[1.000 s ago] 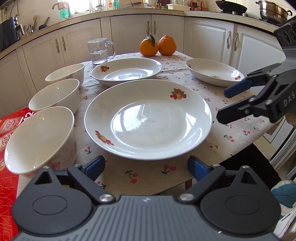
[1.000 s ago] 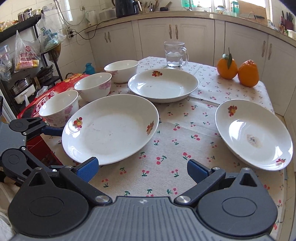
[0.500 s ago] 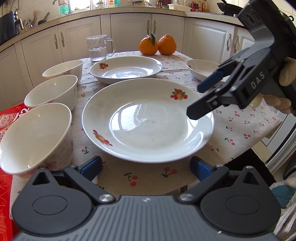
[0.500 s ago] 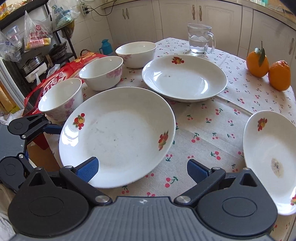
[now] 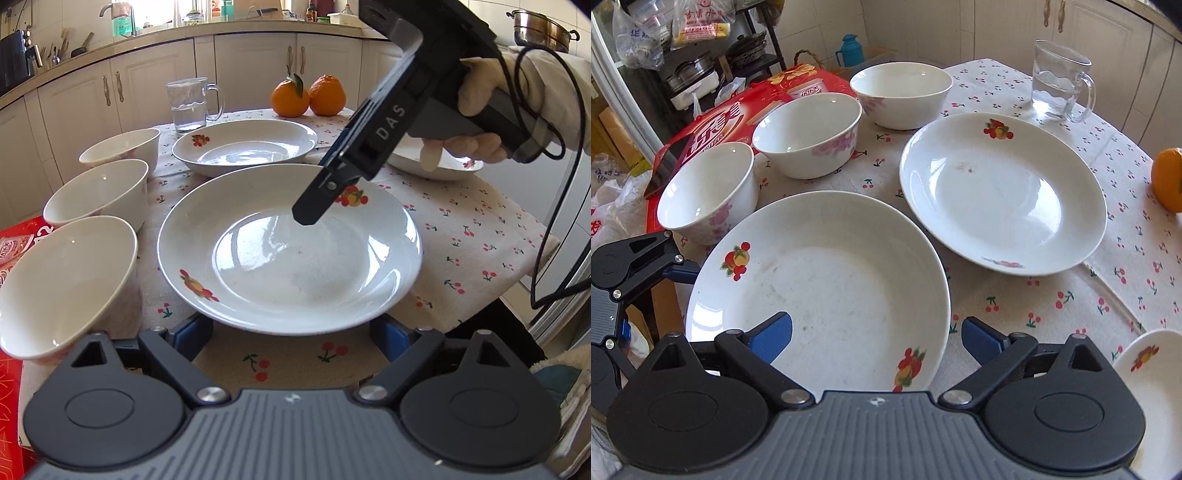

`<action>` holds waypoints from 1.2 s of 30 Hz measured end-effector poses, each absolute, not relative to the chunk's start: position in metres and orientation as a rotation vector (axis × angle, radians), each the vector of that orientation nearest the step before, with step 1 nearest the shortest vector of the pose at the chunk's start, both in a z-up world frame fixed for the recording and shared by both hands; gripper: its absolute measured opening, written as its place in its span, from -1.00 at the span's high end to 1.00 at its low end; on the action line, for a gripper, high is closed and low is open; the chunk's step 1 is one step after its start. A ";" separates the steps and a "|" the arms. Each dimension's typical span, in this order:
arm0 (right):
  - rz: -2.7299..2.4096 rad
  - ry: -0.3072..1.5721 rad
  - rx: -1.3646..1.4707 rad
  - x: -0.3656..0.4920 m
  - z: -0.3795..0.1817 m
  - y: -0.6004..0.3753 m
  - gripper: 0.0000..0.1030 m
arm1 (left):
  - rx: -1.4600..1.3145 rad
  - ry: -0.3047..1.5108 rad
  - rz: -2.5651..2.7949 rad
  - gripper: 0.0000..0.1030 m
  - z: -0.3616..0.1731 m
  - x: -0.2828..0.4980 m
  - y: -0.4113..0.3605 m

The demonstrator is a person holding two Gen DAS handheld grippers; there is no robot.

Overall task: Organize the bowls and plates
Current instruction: 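Close the right gripper on the large white plate's rim, then lift the large plate with the right gripper toward the stained plate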

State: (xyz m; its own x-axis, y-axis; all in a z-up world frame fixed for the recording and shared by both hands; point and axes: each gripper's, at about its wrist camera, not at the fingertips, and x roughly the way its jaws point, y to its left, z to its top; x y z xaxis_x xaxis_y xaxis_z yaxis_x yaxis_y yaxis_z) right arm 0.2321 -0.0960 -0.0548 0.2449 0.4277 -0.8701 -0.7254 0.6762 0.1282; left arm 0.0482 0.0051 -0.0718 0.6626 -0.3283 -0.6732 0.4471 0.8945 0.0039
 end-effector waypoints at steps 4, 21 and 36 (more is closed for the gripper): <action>0.837 1.078 -0.328 0.248 -0.059 -0.089 -0.73 | 0.165 0.724 -0.436 -0.73 -0.072 0.050 0.007; 0.958 1.152 -0.275 0.271 -0.066 -0.087 -0.58 | 0.175 0.725 -0.442 -0.72 -0.071 0.051 0.006; 0.927 1.125 -0.270 0.253 -0.058 -0.100 -0.60 | 0.215 0.743 -0.494 -0.68 -0.065 0.054 0.001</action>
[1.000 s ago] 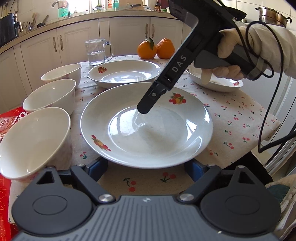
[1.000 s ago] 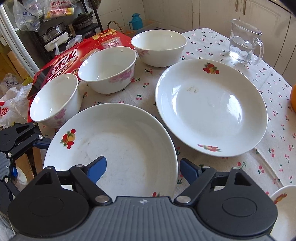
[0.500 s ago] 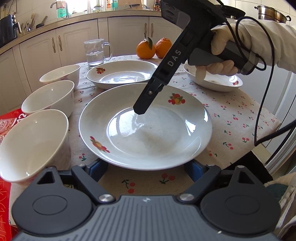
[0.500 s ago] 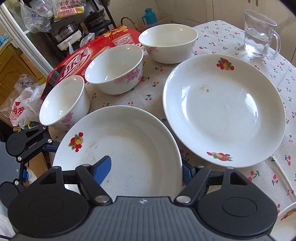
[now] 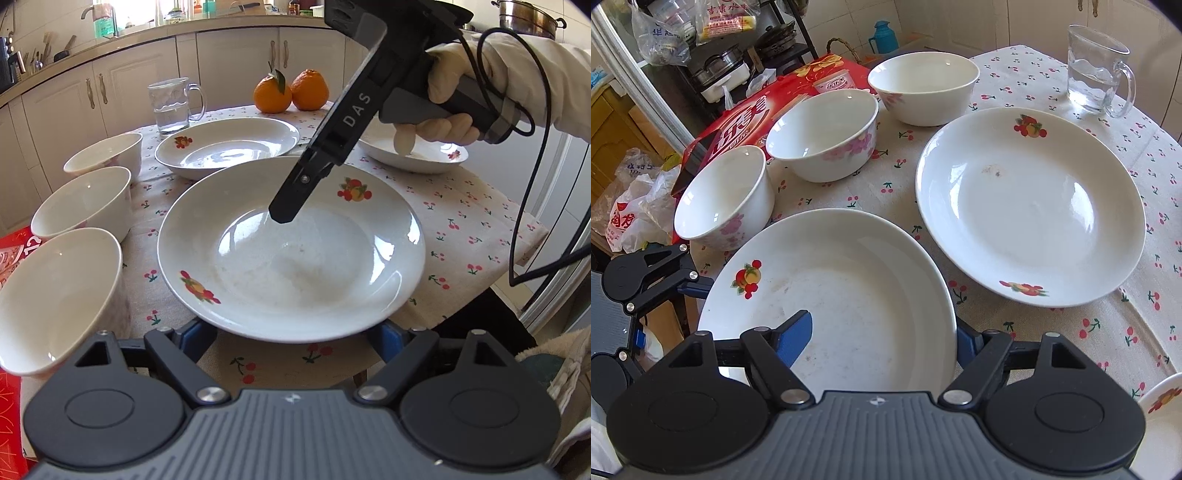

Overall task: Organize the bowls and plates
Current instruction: 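Lift the large plate with the right gripper toward the stained plate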

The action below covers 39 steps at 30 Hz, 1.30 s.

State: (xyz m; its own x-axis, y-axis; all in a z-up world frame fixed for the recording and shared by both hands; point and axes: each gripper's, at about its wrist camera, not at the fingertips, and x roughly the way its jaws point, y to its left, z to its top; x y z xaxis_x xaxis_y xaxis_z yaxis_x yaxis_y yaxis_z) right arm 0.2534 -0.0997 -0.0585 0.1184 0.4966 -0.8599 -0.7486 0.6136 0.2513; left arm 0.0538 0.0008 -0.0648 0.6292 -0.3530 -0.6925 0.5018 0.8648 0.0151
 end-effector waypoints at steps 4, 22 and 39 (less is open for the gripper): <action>0.913 1.116 -0.260 0.248 -0.054 -0.107 -0.60 | 0.238 0.736 -0.515 -0.68 -0.060 0.054 -0.003; 0.783 1.035 -0.186 0.241 -0.022 -0.172 -0.60 | 0.282 0.713 -0.662 -0.68 -0.033 0.085 -0.043; 0.612 0.995 -0.100 0.249 -0.015 -0.265 -0.60 | 0.298 0.739 -0.804 -0.68 -0.032 0.132 -0.116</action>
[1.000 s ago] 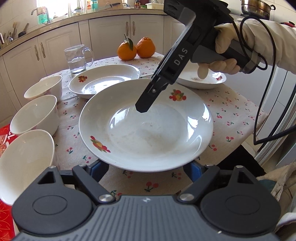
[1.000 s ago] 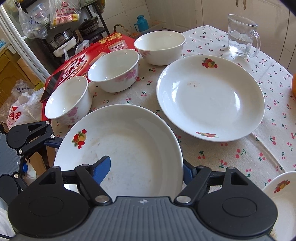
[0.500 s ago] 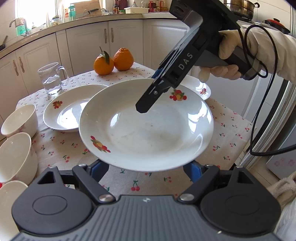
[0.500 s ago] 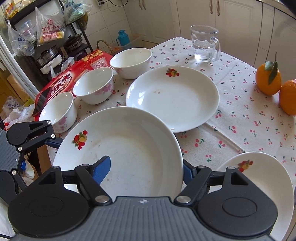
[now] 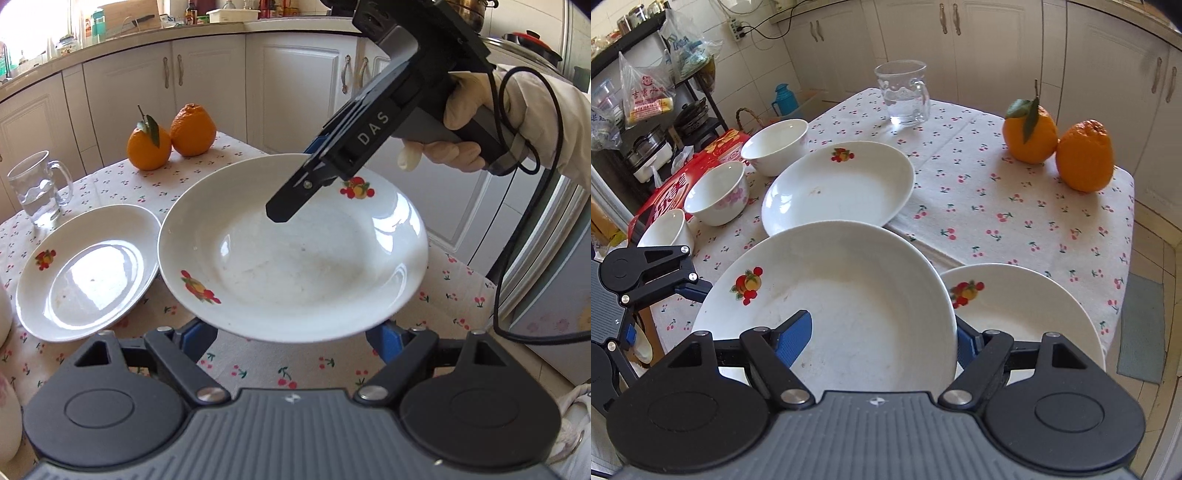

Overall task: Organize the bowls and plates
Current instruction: 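Lift the large plate with the right gripper toward the stained plate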

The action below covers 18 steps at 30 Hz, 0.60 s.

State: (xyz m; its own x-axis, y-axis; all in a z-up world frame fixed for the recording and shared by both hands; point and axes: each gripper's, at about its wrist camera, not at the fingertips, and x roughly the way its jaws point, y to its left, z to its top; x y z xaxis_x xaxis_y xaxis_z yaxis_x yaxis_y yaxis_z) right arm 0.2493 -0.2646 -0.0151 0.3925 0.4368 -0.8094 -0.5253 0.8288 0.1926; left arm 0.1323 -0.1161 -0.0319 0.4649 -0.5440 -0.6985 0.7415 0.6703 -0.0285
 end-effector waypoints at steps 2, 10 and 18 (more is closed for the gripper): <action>0.597 0.992 -0.087 0.250 -0.016 -0.275 -0.60 | 0.304 0.742 -0.817 -0.68 -0.034 0.139 -0.125; 0.527 0.988 -0.037 0.256 -0.027 -0.311 -0.62 | 0.305 0.753 -0.858 -0.68 -0.039 0.159 -0.149; 0.498 0.972 0.001 0.262 -0.032 -0.331 -0.62 | 0.317 0.754 -0.859 -0.68 -0.043 0.173 -0.162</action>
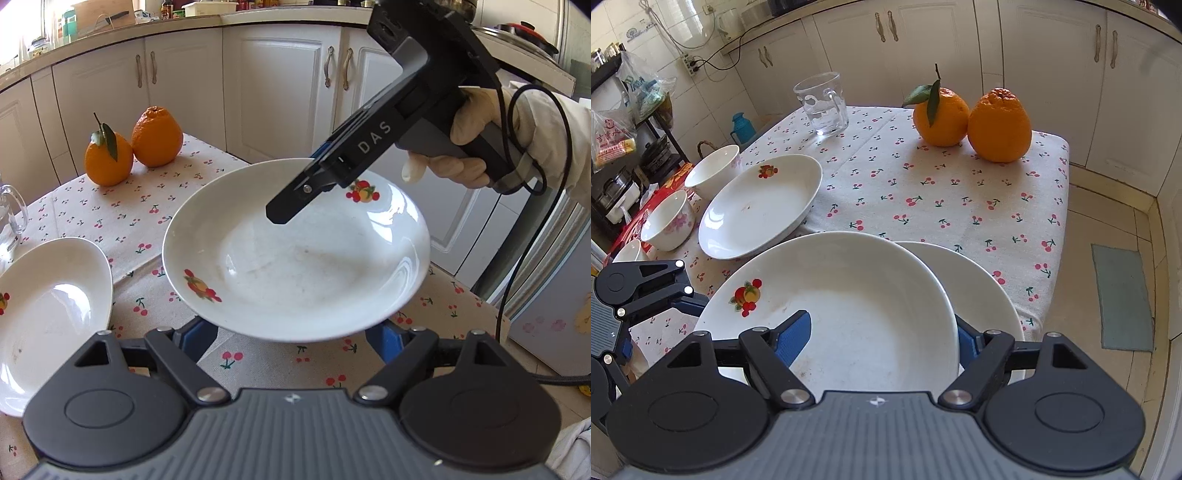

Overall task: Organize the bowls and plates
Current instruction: 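Lift the large plate with the right gripper toward the stained plate, then lower the large plate onto the stained plate and open the right gripper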

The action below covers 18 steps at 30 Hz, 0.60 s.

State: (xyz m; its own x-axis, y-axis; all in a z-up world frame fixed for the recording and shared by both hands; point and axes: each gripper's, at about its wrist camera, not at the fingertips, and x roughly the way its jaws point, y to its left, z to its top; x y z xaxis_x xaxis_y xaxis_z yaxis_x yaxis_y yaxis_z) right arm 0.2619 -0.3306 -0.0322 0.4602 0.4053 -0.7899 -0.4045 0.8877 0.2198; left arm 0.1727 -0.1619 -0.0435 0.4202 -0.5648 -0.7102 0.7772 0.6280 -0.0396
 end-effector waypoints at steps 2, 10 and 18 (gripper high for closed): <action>0.492 0.971 0.007 0.264 -0.034 -0.334 -0.62 | 0.313 0.754 -0.857 -0.68 -0.044 0.175 -0.163; 0.482 0.968 0.035 0.266 -0.042 -0.344 -0.62 | 0.329 0.745 -0.847 -0.68 -0.045 0.178 -0.168; 0.460 0.974 0.046 0.264 -0.049 -0.350 -0.62 | 0.345 0.745 -0.857 -0.68 -0.048 0.180 -0.174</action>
State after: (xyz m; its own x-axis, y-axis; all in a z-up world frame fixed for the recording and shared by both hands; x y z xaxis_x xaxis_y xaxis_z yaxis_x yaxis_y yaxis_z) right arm 0.2643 -0.3499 -0.0487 0.4741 0.3962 -0.7863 -0.3557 0.9031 0.2405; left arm 0.1798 -0.1738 -0.0483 0.4271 -0.5554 -0.7136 0.7839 0.6208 -0.0140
